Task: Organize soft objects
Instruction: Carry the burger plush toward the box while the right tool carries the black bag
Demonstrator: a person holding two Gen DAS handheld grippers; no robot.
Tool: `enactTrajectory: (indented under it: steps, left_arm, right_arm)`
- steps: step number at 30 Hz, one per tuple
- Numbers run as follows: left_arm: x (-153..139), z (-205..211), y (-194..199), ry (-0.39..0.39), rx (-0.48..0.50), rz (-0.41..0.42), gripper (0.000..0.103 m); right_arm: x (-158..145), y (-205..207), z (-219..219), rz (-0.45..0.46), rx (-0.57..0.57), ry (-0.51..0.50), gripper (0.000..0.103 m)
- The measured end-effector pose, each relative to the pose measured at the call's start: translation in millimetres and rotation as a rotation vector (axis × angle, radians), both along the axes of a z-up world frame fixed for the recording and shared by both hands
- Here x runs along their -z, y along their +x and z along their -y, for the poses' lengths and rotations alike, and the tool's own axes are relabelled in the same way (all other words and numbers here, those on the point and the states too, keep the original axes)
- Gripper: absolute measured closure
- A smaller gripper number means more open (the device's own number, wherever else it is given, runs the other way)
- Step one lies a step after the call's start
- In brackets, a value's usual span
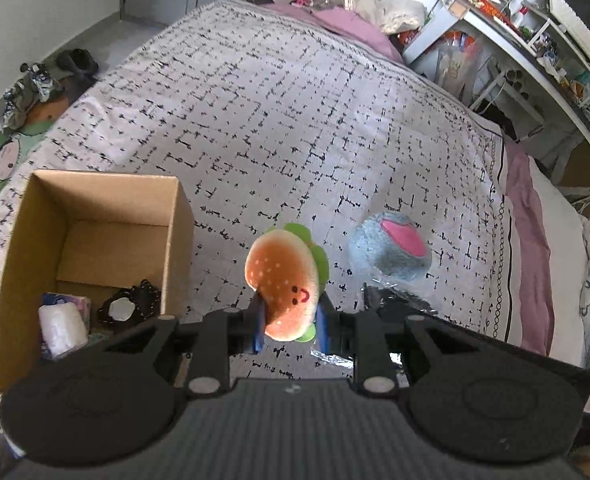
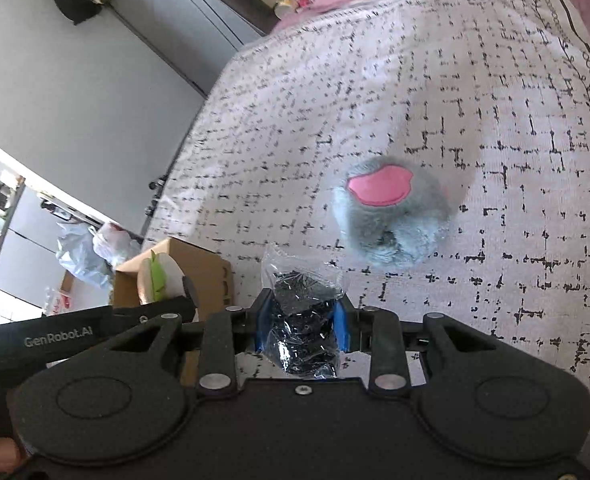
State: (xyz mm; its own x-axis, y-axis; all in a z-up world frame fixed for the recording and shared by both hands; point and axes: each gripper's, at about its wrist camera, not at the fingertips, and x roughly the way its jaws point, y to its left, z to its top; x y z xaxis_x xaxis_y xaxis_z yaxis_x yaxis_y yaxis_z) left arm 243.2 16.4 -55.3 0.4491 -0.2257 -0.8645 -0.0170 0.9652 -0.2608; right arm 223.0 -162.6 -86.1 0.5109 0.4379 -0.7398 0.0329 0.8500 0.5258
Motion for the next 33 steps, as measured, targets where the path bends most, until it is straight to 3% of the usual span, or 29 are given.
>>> enactTrajectory:
  steps: [9,33]
  left_arm:
    - [-23.5,-9.0,-31.8,0.046,-0.059,0.058,0.079]
    - [-42.0,-77.2,-50.0,0.008,-0.126,0.133,0.079]
  right_arm:
    - [-25.6,-21.5,-4.8,0.071,-0.025,-0.006,0.072]
    - [-64.8,-40.9,-65.4,0.192,-0.032,-0.108,0.072]
